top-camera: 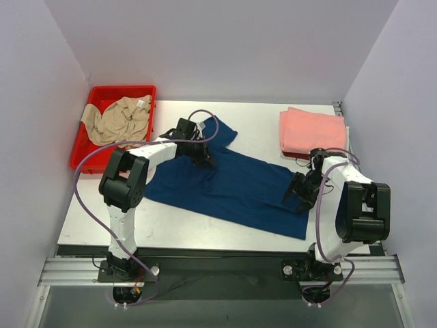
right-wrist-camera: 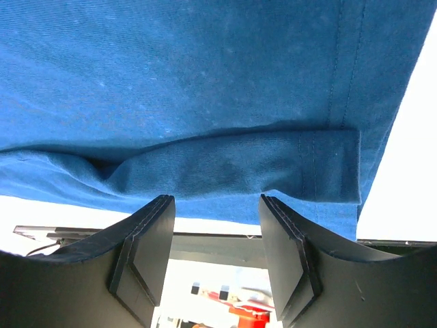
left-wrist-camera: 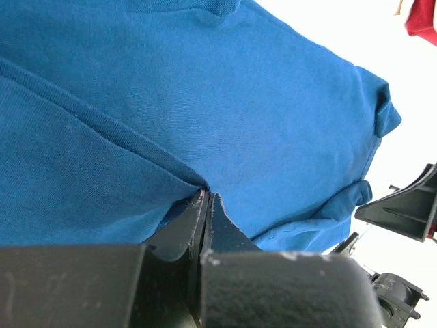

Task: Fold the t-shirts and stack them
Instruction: Fold the flattened tshirt in 1/3 of the way

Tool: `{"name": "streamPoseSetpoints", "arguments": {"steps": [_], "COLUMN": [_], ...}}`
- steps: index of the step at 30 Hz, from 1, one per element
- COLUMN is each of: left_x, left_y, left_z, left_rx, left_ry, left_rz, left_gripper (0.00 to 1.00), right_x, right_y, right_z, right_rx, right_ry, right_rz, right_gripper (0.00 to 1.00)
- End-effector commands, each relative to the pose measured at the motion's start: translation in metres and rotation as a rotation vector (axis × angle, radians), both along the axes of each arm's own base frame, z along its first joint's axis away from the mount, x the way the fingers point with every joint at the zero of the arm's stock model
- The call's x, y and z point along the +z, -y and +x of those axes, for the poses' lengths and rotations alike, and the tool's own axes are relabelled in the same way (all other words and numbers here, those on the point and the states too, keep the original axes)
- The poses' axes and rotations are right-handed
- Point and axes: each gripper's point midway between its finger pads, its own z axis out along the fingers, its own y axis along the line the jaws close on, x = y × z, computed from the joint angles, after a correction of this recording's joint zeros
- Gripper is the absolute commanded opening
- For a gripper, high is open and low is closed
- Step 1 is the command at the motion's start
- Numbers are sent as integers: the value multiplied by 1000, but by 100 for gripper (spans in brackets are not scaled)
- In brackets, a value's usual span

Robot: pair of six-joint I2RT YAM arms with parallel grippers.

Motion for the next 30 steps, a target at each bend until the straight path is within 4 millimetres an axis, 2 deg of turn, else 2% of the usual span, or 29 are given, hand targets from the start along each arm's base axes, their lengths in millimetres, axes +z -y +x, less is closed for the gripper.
{"name": "streamPoseSetpoints", "arguments": {"steps": [1,4,6,7,11,12,16,17,20,23,25,27,28,30], "left_x": [13,14,13,15,26,30,54,66,82,76,57,50,35,30], "left_y": [11,15,15,16,20,21,19,14,-2,-20,-36,-49,-56,-64], "left_z": [8,8,9,11,18,20,28,33,39,34,25,20,9,0], "left_rx": [-27,-28,-23,-20,-7,-6,20,38,80,106,123,133,136,138], "left_ry": [31,33,28,31,57,65,103,131,170,172,140,132,102,102], "left_rz": [-35,-36,-36,-40,-58,-66,-91,-97,-100,-69,-34,-13,8,30], "left_gripper": [0,0,16,29,51,54,58,59,60,61,61,61,61,61], "right_x": [9,15,19,21,20,18,7,5,-1,-5,-7,-8,-7,-6], "right_y": [-2,-4,-9,-12,-28,-32,-43,-45,-44,-41,-39,-34,-33,-27], "right_z": [-12,-9,-8,-8,-15,-18,-25,-24,-21,-15,-11,-6,-2,6], "right_rx": [4,18,47,60,126,143,204,220,232,241,245,245,250,249], "right_ry": [-10,25,48,59,51,43,-1,-1,-18,-25,-23,-15,-4,17], "right_rz": [4,4,6,10,25,21,1,-3,-32,-59,-75,-109,-120,-159], "right_gripper": [53,53,53,53,53,53,53,53,53,53,53,53,53,53]}}
